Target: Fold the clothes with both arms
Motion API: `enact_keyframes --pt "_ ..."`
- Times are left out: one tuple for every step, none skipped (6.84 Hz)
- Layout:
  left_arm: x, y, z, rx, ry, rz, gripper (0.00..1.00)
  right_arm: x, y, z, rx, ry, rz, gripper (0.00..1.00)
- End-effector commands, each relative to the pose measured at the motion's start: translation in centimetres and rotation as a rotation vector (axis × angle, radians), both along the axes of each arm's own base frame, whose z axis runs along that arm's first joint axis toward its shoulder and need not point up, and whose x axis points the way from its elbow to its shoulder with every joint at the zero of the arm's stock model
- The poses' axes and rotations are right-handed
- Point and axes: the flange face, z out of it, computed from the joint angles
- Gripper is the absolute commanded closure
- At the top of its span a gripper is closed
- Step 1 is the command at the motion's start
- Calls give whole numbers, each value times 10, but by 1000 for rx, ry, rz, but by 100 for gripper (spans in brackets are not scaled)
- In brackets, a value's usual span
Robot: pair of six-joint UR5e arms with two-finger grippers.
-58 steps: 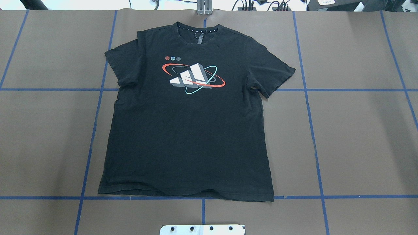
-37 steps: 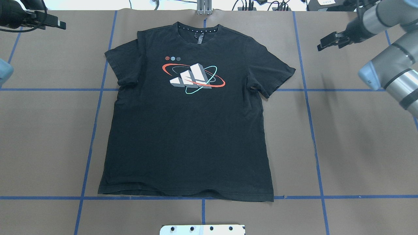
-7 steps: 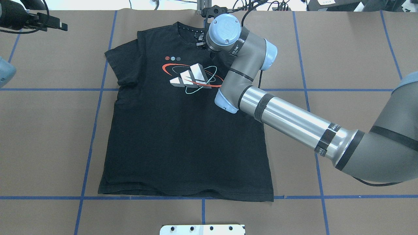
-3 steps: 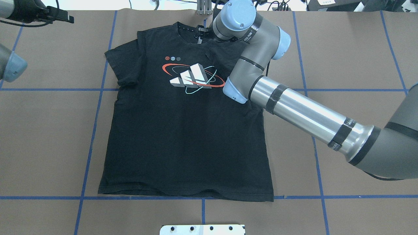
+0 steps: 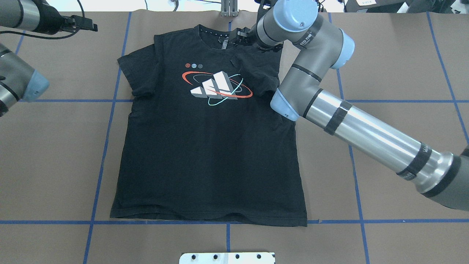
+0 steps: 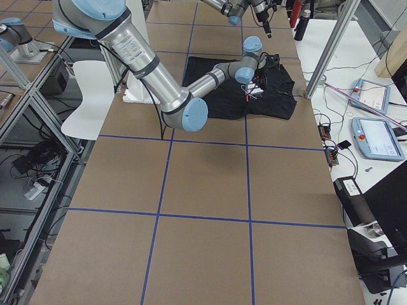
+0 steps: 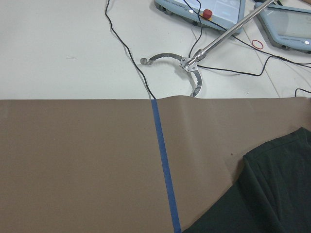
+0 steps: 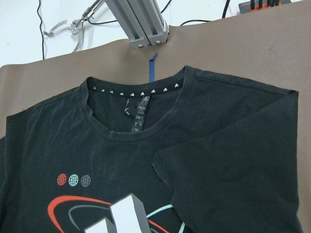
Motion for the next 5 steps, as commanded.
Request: enact_keyframes --pt "44 -5 5 -6 -43 -21 9 32 36 15 6 -34 -38 1" --pt "65 1 11 7 -62 -33 11 33 37 18 5 -33 -38 1" --pt "85 4 26 3 -89 -42 13 33 36 19 5 -29 -35 1" --pt "91 6 40 -2 -92 -36 18 32 37 18 6 -32 -36 1" --pt "93 6 46 -8 -97 -34 25 31 36 19 4 -30 -33 1"
